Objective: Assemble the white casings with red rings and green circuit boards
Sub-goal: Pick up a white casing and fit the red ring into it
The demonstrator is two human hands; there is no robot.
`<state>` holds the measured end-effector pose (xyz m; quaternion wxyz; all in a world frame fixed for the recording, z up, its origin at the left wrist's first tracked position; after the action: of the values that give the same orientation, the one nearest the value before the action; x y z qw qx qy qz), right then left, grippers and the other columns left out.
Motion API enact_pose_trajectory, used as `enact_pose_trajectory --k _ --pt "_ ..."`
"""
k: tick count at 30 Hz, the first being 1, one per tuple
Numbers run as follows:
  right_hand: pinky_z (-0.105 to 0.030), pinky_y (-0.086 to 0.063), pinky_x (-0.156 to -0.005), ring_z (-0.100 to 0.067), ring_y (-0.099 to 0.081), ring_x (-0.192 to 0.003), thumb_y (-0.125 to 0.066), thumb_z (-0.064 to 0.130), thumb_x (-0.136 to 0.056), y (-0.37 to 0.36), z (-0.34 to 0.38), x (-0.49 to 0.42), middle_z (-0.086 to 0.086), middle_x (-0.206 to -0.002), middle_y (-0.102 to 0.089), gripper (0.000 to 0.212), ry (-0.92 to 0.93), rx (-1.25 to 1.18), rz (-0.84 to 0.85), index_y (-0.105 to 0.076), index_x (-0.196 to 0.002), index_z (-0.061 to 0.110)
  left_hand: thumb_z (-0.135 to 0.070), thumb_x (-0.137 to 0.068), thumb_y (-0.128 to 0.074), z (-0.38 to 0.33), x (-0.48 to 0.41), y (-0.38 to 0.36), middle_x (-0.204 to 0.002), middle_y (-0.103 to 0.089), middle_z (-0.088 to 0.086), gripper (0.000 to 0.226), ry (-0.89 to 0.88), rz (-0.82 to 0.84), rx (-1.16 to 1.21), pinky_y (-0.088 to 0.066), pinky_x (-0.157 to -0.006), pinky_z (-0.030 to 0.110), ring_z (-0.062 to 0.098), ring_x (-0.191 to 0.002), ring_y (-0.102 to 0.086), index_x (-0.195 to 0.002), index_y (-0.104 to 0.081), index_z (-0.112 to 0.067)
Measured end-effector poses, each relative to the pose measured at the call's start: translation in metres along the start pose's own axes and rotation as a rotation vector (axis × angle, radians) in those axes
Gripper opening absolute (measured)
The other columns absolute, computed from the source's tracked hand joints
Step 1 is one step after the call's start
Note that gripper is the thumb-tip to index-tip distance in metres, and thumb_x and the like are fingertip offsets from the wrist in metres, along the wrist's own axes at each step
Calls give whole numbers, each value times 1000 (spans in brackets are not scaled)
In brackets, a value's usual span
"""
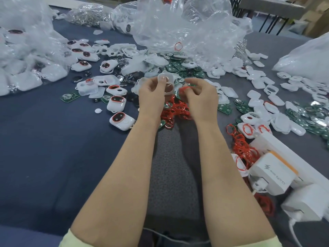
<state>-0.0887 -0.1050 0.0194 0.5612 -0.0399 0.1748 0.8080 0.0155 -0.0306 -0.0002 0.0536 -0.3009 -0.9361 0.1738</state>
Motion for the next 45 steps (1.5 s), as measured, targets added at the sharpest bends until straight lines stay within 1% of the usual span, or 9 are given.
enact_pose_trajectory --k 5,13,18,24,27,33,37,41,45 --pt "-17 -43 -82 -18 -64 -95 -53 14 -95 -4 10 5 -6 -102 -72 23 181 224 -91 -71 -109 9 -21 -93 -59 -3 4 -9 -96 -69 13 18 -38 106 -116 -50 -96 49 26 -93 -65 -100 -63 -5" --pt "-35 -44 -86 -29 -61 -102 -46 15 -96 -7 5 4 -12 -107 -70 27 150 337 -45 -69 -110 12 -19 -86 -71 3 7 -14 -76 -65 4 11 -52 210 -216 -55 -77 38 16 -74 -61 -81 -63 -13" --pt "-22 -33 -68 -19 -56 -86 -45 10 -95 -6 -3 -4 -12 -98 -71 27 23 298 16 -71 -99 7 -20 -85 -72 0 9 -14 -63 -48 1 28 -112 208 -358 -40 -61 27 11 -59 -44 -89 -59 5" --pt "-35 -46 -98 -20 -62 -106 -48 9 -93 -17 2 0 -8 -112 -69 28 -15 154 120 -67 -113 10 -19 -85 -71 0 2 -3 -55 -44 -11 28 -132 36 -353 -38 -56 19 7 -54 -43 -69 -48 -15" --pt "-43 -50 -93 -22 -64 -96 -52 13 -92 -17 5 1 -10 -105 -69 24 -3 49 128 -65 -112 12 -16 -86 -70 -3 3 0 -46 -48 -15 30 -123 -19 -277 -38 -50 11 -6 -44 -45 -64 -49 -22" --pt "-47 -54 -88 -26 -69 -94 -49 20 -98 -28 8 8 -13 -101 -72 25 4 -118 259 -67 -108 5 -21 -90 -65 -10 3 4 -68 -50 -3 22 -208 -79 -377 -36 -58 21 7 -57 -42 -76 -51 -12" --pt "-45 -50 -95 -22 -66 -102 -46 13 -99 -28 13 11 -10 -106 -71 26 58 -48 192 -67 -113 8 -18 -89 -65 -12 4 5 -79 -55 6 18 -224 -98 -359 -40 -66 25 12 -66 -46 -92 -59 -1" --pt "-39 -51 -89 -15 -65 -86 -56 10 -92 -19 12 11 1 -87 -69 16 89 5 35 -68 -90 21 -15 -91 -61 -12 7 0 -62 -49 -7 26 -164 -62 -300 -38 -55 11 -6 -51 -44 -67 -51 -17" --pt "-41 -52 -85 -17 -64 -82 -62 8 -89 -15 11 11 4 -79 -65 16 79 -25 -26 -61 -81 23 -11 -96 -51 -7 6 -5 -90 -62 20 18 -57 29 -208 -49 -87 48 20 -83 -55 -92 -63 1"
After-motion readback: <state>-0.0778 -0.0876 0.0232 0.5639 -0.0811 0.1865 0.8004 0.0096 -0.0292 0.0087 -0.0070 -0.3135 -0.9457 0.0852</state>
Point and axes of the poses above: each hand's wrist, its own x-axis away from the middle knuckle, its own y-axis out of the back of the hand, z = x × y, the point moved 5 cm from there along -x, towards the middle knuckle
